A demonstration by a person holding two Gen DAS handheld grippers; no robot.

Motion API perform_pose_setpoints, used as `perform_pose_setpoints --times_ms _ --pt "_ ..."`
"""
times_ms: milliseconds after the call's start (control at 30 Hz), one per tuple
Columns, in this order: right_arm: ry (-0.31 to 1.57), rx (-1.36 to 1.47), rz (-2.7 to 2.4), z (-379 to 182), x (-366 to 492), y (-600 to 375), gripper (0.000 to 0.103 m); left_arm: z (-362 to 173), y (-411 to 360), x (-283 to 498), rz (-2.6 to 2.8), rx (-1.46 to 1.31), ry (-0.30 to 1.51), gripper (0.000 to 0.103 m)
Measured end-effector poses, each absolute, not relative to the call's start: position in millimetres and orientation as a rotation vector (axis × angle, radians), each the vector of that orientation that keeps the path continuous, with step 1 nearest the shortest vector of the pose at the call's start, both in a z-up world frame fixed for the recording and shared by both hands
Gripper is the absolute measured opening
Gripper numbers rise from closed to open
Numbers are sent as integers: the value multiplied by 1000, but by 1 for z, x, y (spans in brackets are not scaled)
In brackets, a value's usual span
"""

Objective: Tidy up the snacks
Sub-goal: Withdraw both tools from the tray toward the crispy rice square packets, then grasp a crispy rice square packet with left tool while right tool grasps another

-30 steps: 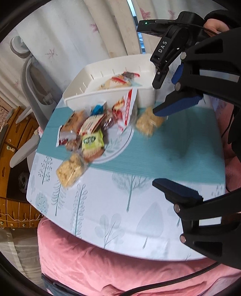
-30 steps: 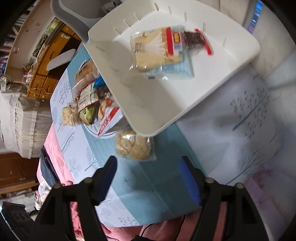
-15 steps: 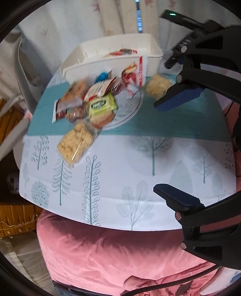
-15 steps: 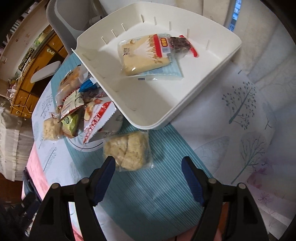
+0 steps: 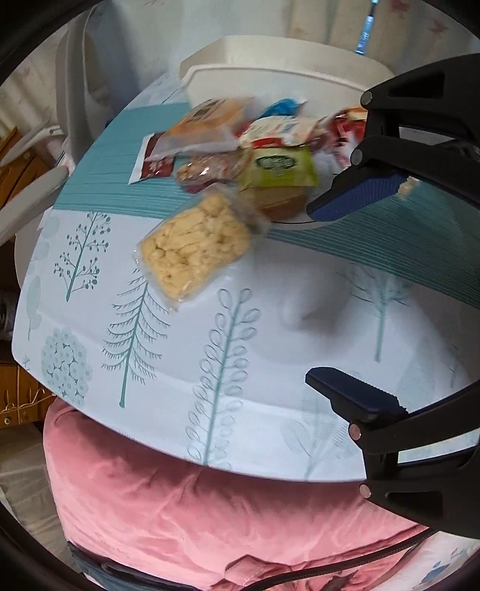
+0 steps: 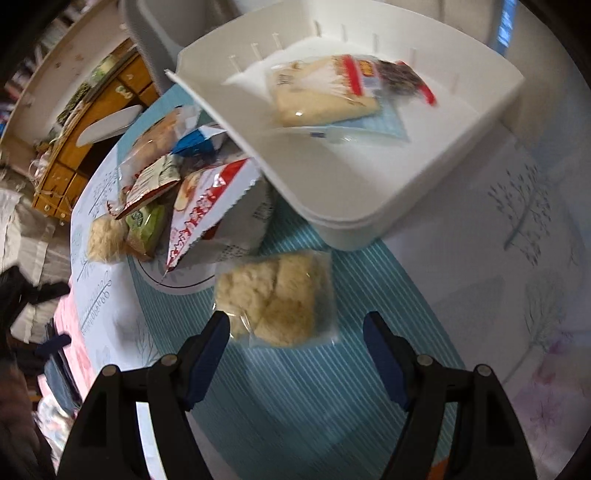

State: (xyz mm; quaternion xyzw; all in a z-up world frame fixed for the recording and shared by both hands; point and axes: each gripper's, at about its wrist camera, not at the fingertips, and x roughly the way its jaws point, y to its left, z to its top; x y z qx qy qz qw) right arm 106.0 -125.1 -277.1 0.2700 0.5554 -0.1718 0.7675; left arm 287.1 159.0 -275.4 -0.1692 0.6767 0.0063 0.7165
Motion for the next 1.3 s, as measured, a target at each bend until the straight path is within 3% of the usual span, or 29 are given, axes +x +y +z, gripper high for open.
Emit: perform_pose_setpoints --times_ms 433,1167,1233,1300 --pt "1210 426 -307 -296 124 -107 81 -306 142 331 8 -498 1348 80" --pt "1187 281 -271 -303 140 -91 83 -328 106 371 68 -402 1305 79" --pt "1187 282 -267 -303 140 -92 82 -328 104 374 63 -397 1293 77" --pt "1188 283 -259 -304 140 -92 80 -327 104 372 47 -402 1280 67"
